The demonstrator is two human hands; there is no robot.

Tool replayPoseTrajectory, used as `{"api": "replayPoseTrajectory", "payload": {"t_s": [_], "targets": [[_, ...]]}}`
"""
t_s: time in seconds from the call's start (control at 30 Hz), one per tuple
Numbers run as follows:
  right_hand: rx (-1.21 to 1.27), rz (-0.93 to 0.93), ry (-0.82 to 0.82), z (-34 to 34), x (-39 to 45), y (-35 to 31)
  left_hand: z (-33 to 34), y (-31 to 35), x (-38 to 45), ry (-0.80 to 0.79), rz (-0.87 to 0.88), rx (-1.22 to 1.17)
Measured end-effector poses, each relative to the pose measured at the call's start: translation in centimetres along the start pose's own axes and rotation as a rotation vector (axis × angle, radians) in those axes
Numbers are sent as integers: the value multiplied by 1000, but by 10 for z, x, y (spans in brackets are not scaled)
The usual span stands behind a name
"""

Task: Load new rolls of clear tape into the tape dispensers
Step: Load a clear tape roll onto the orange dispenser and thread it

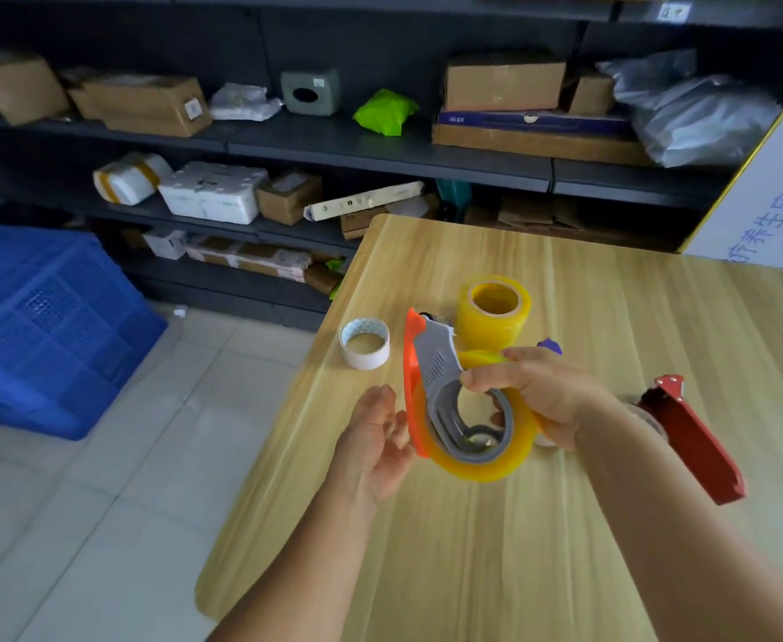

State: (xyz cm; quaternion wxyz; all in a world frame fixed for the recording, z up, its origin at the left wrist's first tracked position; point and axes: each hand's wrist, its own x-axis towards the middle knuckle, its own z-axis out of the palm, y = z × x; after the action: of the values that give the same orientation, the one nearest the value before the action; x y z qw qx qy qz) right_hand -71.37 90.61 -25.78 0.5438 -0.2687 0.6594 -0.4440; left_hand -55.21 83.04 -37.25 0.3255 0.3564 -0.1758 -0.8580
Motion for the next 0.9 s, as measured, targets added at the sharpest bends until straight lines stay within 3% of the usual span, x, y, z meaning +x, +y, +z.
{"api": "replayPoseTrajectory", "payload": {"t_s": [0.27, 0.53, 0.9], "targets": [[0, 45, 125, 39, -12, 14, -30, 6, -45, -14, -65, 287], [103, 65, 161, 88, -34, 30, -87, -2, -104, -196, -94, 213], [248, 271, 282, 148, -50, 70, -127, -18, -146, 96, -226, 336]]}}
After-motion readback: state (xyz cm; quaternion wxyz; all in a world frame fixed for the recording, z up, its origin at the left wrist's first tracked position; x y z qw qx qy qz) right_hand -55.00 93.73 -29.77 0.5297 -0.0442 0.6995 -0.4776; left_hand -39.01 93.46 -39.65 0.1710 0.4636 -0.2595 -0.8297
